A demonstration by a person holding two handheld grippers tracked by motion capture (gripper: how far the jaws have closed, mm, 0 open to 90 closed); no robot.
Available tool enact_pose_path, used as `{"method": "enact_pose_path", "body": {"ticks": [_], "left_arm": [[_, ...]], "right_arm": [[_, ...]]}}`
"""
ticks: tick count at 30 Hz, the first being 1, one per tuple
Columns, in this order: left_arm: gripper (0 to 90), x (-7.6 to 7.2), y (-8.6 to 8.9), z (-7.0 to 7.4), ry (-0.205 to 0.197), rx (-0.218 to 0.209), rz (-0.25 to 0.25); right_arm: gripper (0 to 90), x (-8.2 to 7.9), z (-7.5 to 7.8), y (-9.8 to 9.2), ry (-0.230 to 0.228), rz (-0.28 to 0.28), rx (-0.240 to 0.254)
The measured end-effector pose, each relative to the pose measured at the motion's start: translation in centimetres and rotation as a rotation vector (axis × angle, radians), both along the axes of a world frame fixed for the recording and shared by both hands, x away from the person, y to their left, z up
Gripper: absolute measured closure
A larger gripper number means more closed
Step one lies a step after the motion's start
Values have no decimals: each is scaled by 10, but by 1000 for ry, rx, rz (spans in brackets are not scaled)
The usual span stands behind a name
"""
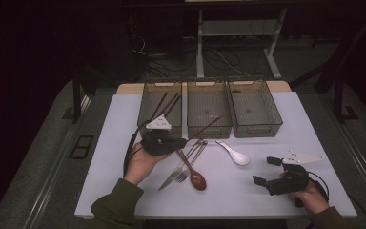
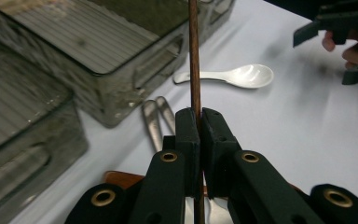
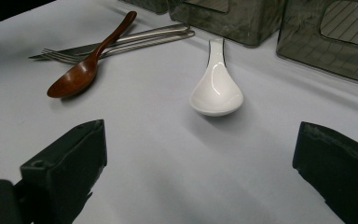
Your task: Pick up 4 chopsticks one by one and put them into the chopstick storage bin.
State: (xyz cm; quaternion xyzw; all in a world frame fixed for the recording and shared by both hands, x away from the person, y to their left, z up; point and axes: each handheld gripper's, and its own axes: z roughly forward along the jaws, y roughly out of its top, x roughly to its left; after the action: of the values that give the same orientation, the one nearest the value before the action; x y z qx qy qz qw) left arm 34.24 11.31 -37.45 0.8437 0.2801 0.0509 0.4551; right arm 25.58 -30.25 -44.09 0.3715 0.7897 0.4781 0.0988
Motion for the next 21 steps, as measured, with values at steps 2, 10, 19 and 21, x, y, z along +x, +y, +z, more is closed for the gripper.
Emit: {"method": "enact_pose_path", "body": {"ticks": [2,10,19,21], "left_arm": [[845,3,4,2,-5,-7,17],[845,20,20,13,-28,-11,85],[845,51,38,20,-23,11,176],[845,57,42,21,-18,20,196]], "right_arm": [[26,0,0,0,1,-1,0],[26,0,0,0,3,-3,0],[26,1,0,-1,2,-4,0],[25,1,0,-1,3,-5,1]]}}
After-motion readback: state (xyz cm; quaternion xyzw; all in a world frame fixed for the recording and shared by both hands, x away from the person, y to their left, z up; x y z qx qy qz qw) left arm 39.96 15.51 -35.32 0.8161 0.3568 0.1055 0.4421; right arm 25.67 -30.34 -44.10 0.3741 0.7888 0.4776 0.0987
